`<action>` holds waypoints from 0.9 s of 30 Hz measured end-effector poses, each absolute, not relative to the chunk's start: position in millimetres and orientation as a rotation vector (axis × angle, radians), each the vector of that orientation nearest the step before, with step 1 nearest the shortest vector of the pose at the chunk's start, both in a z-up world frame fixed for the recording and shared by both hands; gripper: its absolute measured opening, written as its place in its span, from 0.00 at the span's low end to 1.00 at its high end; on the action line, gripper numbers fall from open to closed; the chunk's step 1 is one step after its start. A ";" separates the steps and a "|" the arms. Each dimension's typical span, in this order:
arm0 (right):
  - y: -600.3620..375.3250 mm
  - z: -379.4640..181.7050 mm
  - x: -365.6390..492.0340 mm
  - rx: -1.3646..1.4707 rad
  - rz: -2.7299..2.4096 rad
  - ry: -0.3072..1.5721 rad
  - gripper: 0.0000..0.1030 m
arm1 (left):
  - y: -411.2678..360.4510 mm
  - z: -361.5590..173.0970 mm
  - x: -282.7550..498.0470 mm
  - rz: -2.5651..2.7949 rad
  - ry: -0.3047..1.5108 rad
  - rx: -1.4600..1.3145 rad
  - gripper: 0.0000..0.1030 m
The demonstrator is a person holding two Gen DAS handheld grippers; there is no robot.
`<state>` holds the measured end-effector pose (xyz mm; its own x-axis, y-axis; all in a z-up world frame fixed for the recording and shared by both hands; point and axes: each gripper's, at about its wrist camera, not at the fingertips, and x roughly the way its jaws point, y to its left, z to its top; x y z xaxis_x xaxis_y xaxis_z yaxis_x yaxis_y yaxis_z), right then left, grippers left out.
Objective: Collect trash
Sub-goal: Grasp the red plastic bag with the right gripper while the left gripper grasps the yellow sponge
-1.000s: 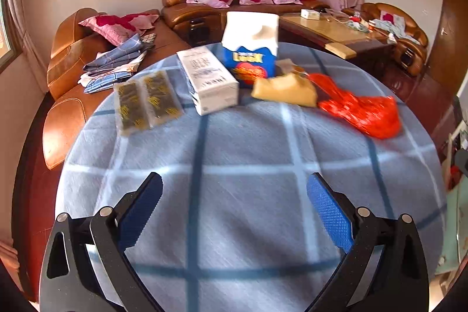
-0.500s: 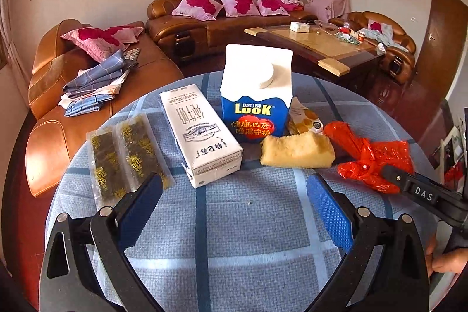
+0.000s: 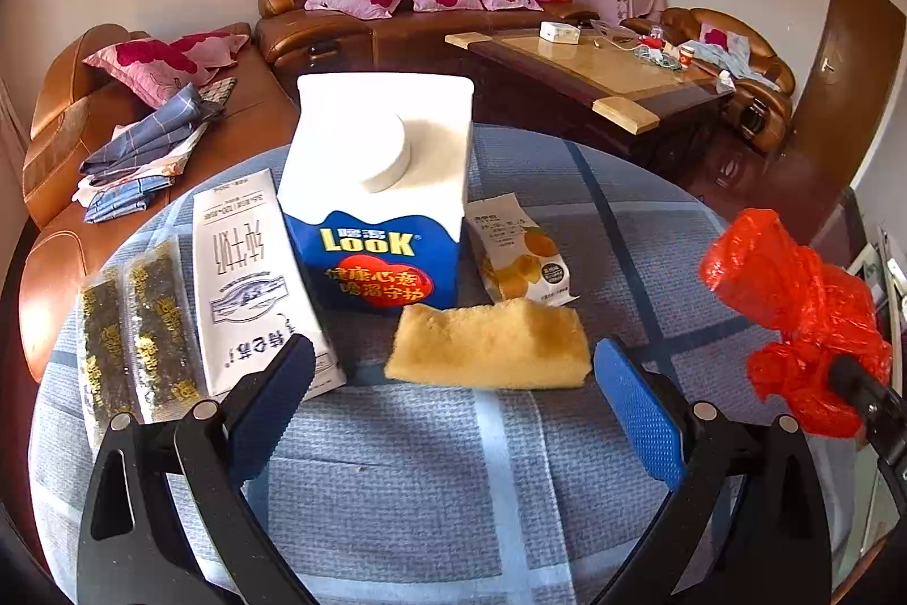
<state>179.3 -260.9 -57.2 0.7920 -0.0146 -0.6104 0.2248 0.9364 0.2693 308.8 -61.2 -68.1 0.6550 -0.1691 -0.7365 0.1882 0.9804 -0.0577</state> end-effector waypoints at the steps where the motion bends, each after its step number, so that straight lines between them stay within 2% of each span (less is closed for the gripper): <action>1: -260.9 -56.2 177.2 0.332 -0.139 0.634 0.14 | -64.2 -69.1 311.5 -0.204 0.840 0.022 0.94; 8: -269.2 -66.1 182.1 0.351 -0.137 0.651 0.14 | -74.2 -89.3 328.2 -0.160 0.899 0.029 0.92; 11: -269.8 -70.9 184.6 0.362 -0.132 0.668 0.14 | -74.4 -98.4 328.0 -0.177 0.927 0.012 0.79; 16: -268.9 -69.3 181.9 0.364 -0.129 0.667 0.14 | -73.1 -96.6 319.8 -0.192 0.904 0.007 0.70; 20: -267.1 -64.0 175.8 0.367 -0.131 0.657 0.14 | -70.5 -88.3 306.1 -0.198 0.887 0.013 0.67; 27: -255.8 -48.6 154.1 0.356 -0.117 0.617 0.14 | -54.5 -67.1 268.6 -0.190 0.830 0.019 0.66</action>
<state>154.1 -255.8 -48.6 0.8111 -0.0019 -0.5850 0.2123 0.9328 0.2913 268.6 -54.5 -67.1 0.6590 -0.1605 -0.7348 0.1749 0.9829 -0.0578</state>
